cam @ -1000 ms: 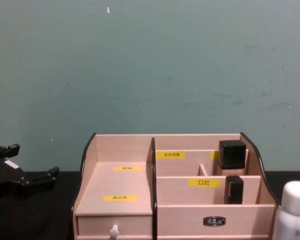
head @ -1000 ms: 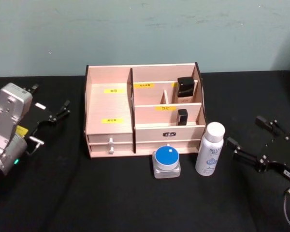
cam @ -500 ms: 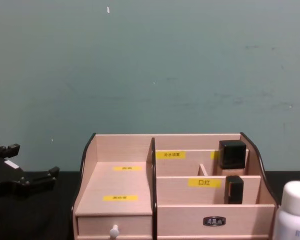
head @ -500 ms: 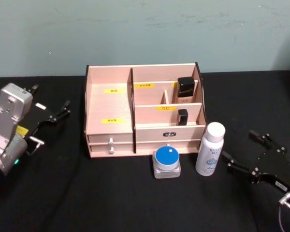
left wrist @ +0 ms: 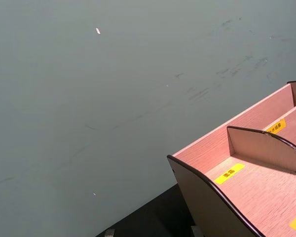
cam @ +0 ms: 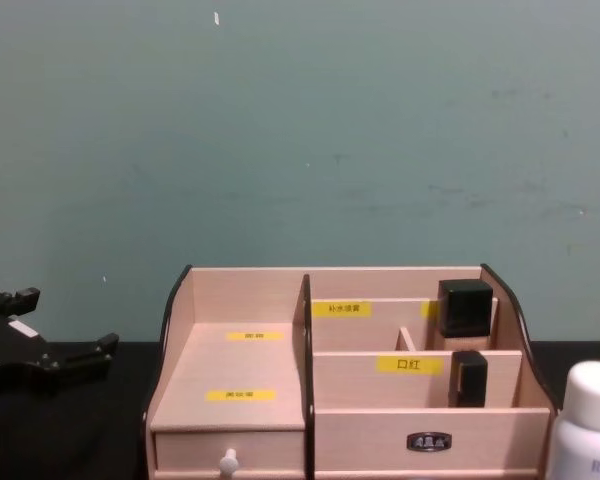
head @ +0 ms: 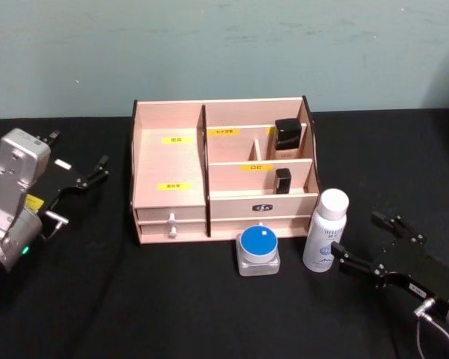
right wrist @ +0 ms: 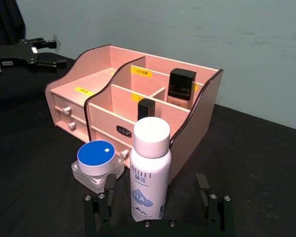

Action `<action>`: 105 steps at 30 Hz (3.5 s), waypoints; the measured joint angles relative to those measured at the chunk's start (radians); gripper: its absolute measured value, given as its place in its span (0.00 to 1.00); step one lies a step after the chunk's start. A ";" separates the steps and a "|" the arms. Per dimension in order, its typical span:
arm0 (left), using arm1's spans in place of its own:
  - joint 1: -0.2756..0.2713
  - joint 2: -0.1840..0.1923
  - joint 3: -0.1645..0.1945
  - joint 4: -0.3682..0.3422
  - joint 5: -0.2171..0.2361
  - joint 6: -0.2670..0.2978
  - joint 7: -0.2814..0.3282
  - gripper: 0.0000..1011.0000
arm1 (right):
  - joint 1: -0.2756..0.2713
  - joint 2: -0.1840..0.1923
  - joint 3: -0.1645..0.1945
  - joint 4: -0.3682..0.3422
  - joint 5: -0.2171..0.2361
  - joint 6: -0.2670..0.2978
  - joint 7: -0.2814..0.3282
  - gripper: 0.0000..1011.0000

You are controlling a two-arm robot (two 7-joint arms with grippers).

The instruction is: Pick up the facial cleanser and watermelon frost from the table and place them into the tiered storage box.

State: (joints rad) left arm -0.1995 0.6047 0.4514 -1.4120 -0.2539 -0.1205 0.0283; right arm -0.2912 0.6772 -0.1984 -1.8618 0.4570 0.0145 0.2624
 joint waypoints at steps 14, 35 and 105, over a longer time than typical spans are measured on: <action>0.000 0.000 0.000 0.000 0.000 0.000 0.000 0.99 | 0.087 -0.064 -0.023 0.087 -0.038 -0.002 0.045 0.99; 0.000 0.000 0.000 0.000 0.000 0.000 0.000 0.99 | 0.167 -0.141 -0.045 0.161 -0.084 0.015 0.105 0.99; 0.000 0.000 0.000 0.000 0.000 0.000 0.000 0.99 | 0.194 -0.163 -0.043 0.183 -0.088 0.007 0.135 0.60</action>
State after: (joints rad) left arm -0.1995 0.6047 0.4514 -1.4120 -0.2539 -0.1205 0.0283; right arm -0.0968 0.5143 -0.2416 -1.6787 0.3694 0.0210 0.3970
